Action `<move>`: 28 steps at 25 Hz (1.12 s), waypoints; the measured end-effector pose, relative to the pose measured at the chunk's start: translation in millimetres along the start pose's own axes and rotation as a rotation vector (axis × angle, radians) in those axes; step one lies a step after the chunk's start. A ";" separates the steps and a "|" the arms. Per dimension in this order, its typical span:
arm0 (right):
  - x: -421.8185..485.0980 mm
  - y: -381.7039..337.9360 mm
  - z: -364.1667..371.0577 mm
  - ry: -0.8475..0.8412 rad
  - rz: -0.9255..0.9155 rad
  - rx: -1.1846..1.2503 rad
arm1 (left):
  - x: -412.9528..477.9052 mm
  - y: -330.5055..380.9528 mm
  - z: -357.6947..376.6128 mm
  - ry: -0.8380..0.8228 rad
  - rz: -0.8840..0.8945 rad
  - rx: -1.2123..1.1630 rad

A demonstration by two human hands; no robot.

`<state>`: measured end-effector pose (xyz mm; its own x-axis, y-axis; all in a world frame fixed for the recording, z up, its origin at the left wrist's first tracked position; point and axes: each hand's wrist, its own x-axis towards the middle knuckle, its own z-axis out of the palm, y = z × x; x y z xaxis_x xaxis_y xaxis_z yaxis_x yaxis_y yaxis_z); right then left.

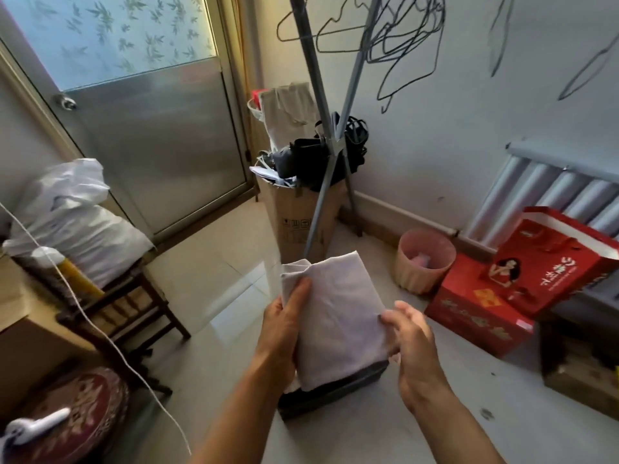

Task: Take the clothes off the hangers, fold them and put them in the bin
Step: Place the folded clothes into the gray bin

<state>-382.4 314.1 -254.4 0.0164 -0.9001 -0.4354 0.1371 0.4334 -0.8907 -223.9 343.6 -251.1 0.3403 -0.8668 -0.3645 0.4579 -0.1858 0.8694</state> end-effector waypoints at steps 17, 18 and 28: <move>239.1 148.3 46.2 -0.347 0.366 -0.088 | 207.3 -151.3 -88.9 0.016 -0.440 0.106; 256.4 166.6 43.3 -0.342 0.362 -0.113 | 218.8 -179.2 -96.2 0.007 -0.457 0.153; 374.4 318.3 -7.5 -0.429 0.568 -0.319 | 295.8 -361.7 -137.2 0.195 -0.568 0.225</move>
<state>-340.0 115.3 -702.0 0.3890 -0.4467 -0.8057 -0.2978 0.7667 -0.5688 -176.2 218.0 -719.2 0.2487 -0.5083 -0.8245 0.4341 -0.7025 0.5640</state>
